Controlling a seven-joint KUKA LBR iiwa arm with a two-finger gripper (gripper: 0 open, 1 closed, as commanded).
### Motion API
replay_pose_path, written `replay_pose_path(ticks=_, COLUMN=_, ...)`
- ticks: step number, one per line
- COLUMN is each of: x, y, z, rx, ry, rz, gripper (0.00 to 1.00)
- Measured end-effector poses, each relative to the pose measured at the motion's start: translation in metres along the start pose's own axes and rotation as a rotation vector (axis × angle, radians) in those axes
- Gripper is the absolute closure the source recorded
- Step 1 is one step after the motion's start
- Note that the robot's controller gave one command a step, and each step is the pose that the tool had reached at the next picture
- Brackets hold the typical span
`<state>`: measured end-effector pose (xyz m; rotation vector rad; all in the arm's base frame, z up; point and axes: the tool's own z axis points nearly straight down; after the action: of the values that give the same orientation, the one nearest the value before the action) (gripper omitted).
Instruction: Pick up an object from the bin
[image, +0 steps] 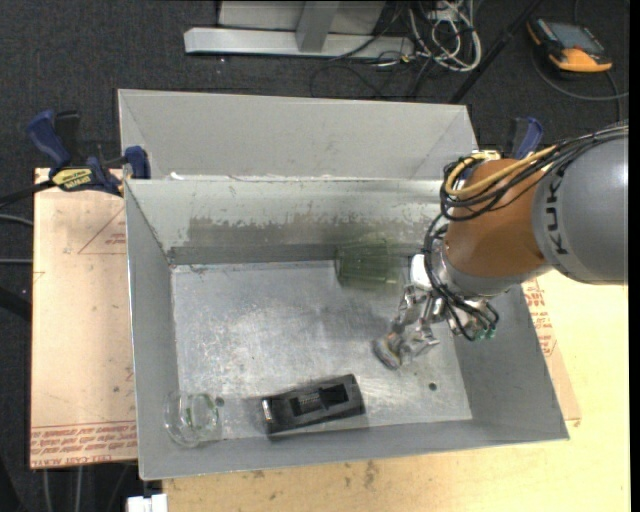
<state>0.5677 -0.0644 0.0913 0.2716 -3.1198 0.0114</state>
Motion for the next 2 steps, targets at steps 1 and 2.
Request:
replay_pose_path(ticks=1, x=0.0000, y=0.0000, z=0.0000, rx=0.000, ry=0.000, rz=0.000, gripper=1.00)
replay_pose_path(ticks=2, x=0.0000, y=0.0000, z=0.0000, rx=0.000, ry=0.000, rz=0.000, gripper=1.00)
